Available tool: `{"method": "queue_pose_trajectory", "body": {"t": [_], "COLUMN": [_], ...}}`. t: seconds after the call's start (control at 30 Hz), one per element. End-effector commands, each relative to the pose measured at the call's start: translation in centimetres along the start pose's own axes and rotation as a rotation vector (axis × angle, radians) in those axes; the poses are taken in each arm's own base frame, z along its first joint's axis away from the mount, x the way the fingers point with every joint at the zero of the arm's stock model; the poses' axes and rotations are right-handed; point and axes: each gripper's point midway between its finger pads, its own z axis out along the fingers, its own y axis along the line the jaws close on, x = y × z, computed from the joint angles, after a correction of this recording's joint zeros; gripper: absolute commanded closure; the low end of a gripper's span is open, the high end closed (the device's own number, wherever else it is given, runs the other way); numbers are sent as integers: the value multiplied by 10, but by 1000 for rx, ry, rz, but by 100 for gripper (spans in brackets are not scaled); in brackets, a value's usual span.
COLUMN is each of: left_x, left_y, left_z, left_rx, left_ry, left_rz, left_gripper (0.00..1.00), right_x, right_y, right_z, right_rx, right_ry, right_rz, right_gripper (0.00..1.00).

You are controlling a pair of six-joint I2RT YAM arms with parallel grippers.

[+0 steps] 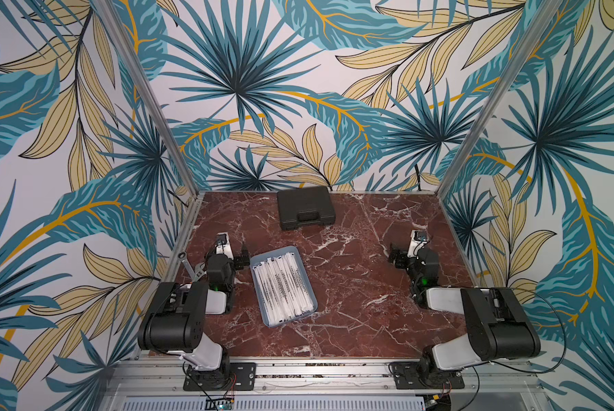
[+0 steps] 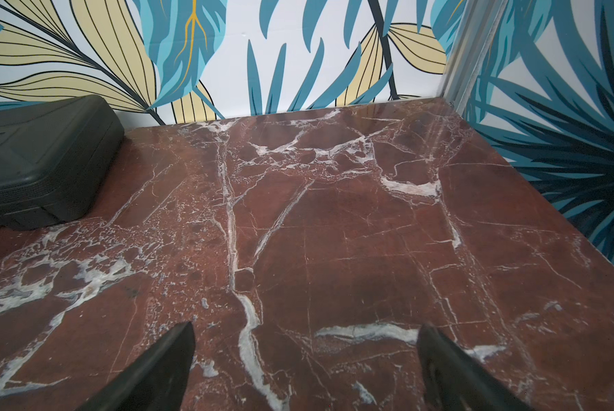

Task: Put the straws into the storage box
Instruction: Reset both arms

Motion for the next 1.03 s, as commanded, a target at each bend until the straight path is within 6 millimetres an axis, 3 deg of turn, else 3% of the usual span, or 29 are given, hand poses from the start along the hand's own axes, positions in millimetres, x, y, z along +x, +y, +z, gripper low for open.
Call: {"method": "queue_pose_trajectory", "body": {"t": [0.0, 0.73, 0.8, 1.0], "left_x": [-13, -13, -13, -12], "left_y": [-2, -2, -13, -11], "left_z": [6, 6, 6, 7], "left_rx": [5, 5, 24, 40], "left_ry": [-29, -29, -28, -18], "left_rz": [8, 7, 58, 38], "left_gripper": [0, 0, 0, 0], "right_x": [-6, -7, -7, -6], "right_y": [1, 1, 2, 1], "right_z": [0, 0, 0, 0], "right_rx": [3, 3, 3, 4], "right_ry": [-16, -17, -17, -17], "right_rz": [-14, -16, -17, -15], "right_gripper": [1, 0, 1, 1]}}
